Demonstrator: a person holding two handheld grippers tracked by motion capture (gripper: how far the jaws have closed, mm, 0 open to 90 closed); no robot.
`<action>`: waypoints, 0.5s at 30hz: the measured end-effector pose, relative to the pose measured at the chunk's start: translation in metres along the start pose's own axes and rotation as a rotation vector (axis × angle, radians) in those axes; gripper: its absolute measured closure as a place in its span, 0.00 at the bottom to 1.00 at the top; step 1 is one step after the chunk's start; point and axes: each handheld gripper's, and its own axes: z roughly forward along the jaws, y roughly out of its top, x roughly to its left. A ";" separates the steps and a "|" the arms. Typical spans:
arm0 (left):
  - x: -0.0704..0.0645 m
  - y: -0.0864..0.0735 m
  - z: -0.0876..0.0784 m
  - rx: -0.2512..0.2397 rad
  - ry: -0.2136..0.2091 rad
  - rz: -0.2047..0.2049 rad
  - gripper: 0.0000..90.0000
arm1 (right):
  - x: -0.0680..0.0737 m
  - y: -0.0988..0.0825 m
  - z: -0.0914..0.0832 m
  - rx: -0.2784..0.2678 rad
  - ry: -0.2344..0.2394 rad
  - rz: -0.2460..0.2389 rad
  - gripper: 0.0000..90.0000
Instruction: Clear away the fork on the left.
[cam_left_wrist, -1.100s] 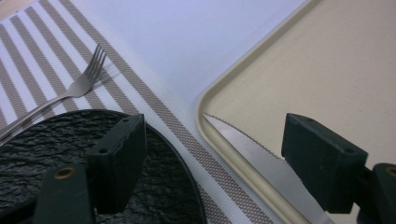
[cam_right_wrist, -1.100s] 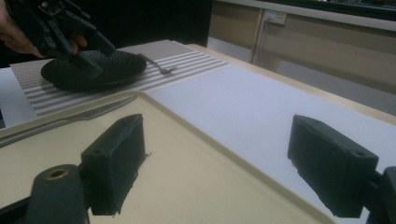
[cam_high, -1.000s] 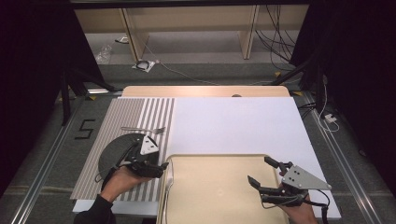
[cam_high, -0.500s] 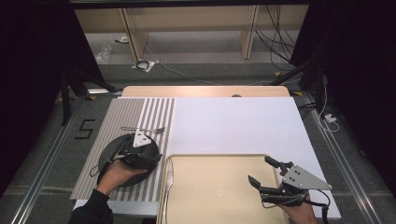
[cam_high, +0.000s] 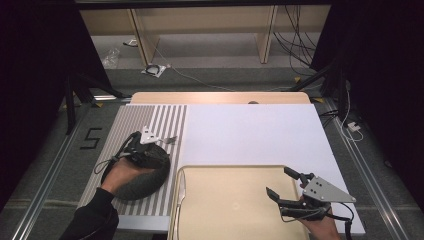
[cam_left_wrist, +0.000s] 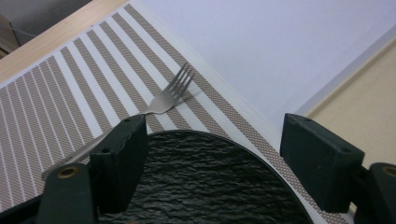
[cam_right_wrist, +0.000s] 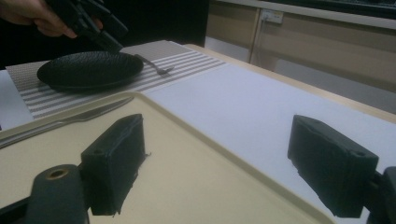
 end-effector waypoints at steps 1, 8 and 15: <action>0.003 0.001 0.001 0.002 0.006 0.003 0.26 | 0.000 0.000 0.000 0.000 0.000 0.000 0.22; 0.024 0.004 0.013 0.059 0.031 0.008 0.26 | 0.000 0.000 0.000 0.000 0.001 -0.001 0.22; 0.042 0.008 0.020 0.097 0.057 0.005 0.27 | 0.000 0.000 0.001 0.002 0.002 0.003 0.22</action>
